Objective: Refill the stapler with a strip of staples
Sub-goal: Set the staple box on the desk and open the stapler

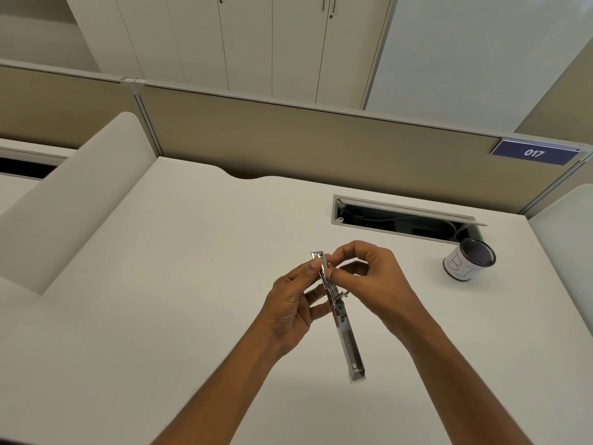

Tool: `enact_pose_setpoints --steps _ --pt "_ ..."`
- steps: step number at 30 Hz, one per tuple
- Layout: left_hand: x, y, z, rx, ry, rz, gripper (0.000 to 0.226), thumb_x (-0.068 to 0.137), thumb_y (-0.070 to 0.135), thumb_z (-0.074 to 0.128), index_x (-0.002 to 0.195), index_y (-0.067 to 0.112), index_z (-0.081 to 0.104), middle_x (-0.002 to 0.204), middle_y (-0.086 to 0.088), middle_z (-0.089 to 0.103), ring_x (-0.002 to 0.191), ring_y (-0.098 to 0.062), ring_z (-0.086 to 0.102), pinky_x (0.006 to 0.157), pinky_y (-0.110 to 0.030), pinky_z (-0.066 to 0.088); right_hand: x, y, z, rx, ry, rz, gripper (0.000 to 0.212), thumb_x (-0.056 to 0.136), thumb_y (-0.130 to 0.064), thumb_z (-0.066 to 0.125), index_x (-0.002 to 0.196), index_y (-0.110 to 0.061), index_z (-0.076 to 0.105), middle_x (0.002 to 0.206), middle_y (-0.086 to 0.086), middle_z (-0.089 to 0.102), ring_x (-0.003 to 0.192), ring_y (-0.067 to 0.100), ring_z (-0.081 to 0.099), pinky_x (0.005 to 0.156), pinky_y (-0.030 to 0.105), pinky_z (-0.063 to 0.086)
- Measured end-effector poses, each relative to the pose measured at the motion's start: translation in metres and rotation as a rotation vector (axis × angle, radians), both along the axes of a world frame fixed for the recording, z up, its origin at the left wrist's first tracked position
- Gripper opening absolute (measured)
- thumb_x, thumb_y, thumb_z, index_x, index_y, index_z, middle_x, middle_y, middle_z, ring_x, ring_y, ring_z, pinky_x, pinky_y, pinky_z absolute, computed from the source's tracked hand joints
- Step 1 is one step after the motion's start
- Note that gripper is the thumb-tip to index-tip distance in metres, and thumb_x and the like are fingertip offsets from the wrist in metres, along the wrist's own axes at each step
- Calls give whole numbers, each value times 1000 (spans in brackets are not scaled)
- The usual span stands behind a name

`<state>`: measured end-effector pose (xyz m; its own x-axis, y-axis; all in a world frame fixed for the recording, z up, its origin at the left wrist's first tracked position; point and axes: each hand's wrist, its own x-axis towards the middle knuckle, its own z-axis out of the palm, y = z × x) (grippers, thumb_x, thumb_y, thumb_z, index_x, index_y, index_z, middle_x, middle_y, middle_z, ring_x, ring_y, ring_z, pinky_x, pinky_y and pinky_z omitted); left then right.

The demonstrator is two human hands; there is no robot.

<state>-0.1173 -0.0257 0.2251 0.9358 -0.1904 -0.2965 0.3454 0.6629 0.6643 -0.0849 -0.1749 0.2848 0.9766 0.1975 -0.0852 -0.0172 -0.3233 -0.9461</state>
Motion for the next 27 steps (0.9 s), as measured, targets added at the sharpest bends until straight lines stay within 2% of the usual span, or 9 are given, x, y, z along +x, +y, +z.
enact_pose_setpoints --steps 2,6,11,17,23,27 --pt "-1 0 1 -7 0 -2 29 84 34 79 109 20 83 97 5 80 86 -11 76 68 -30 62 0 -1 0 49 34 10 10 81 -17 80 89 -21 74 88 -3 77 79 20 75 72 35 62" --pt "-1 -2 4 -28 -2 -10 30 82 34 80 107 18 83 98 0 81 86 -13 77 67 -30 63 4 -1 2 156 81 -39 10 85 -19 77 95 -17 75 90 2 76 76 16 72 74 28 59" --pt "0 -3 4 -26 -9 -19 26 83 34 79 104 18 84 98 -2 81 88 -14 78 67 -30 63 11 6 1 128 38 -71 10 85 -21 77 92 -14 75 83 7 75 68 14 69 67 24 58" --pt "0 -2 3 -10 -34 -30 43 68 43 92 103 20 84 95 0 82 84 -12 78 67 -30 63 13 8 -4 66 7 -77 8 84 -21 78 89 -15 75 81 4 75 69 12 69 65 21 55" --pt "1 -2 -2 -35 23 -4 29 81 33 82 106 19 83 96 1 81 87 -14 78 67 -31 63 10 7 -8 74 39 -50 6 81 -17 79 85 -17 75 82 1 75 68 12 69 67 27 57" --pt "4 -1 -3 -28 18 -6 45 70 41 90 109 20 83 100 3 81 90 -13 77 71 -31 63 8 4 -11 98 83 -41 9 80 -20 81 87 -19 76 88 2 77 76 29 72 74 40 61"
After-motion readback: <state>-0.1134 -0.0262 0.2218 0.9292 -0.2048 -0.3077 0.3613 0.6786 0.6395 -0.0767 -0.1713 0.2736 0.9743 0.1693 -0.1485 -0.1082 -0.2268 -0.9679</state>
